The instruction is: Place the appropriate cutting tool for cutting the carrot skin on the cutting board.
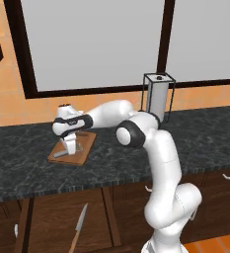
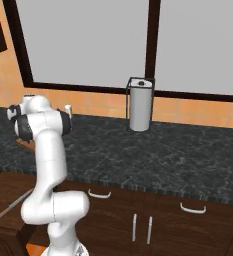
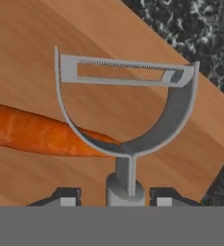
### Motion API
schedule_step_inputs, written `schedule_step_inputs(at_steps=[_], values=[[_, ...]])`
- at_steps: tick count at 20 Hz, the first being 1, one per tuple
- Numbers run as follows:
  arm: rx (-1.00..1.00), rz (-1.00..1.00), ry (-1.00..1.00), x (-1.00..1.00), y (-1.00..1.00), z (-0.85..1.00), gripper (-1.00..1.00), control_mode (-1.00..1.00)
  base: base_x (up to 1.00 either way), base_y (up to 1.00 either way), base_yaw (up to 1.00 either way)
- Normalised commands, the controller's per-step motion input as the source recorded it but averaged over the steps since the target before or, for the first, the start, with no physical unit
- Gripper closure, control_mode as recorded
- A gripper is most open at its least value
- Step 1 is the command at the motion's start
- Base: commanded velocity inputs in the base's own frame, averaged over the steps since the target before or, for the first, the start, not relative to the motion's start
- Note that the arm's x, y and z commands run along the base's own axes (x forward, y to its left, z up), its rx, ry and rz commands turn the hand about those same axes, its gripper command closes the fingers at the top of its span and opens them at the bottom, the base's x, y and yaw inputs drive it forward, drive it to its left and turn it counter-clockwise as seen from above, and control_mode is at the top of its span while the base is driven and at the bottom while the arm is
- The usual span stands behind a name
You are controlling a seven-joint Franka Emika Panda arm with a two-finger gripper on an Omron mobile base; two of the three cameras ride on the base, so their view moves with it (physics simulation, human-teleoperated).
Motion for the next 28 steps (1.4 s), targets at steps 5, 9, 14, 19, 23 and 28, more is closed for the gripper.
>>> schedule_step_inputs(at_steps=[5, 9, 14, 19, 23, 28], values=[[0.0, -0.08, 0.0, -0.64, -0.17, 0.58, -1.0, -1.0, 0.0, 0.0, 0.0], [0.0, -0.07, -0.01, -0.67, -0.3, 0.96, -1.0, -1.0, 0.0, 0.0, 0.0], [0.03, -0.03, -0.2, -0.86, -0.69, 0.39, -1.0, -1.0, 0.0, 0.0, 0.0], [0.13, 0.0, -0.14, -0.75, -0.96, 0.28, -1.0, -1.0, 0.0, 0.0, 0.0], [0.21, 0.0, -0.07, -0.66, -1.0, 0.23, -1.0, -1.0, 0.0, 0.0, 0.0], [0.24, 0.0, -0.09, -0.71, -1.0, 0.19, -1.0, -1.0, 0.0, 0.0, 0.0]])
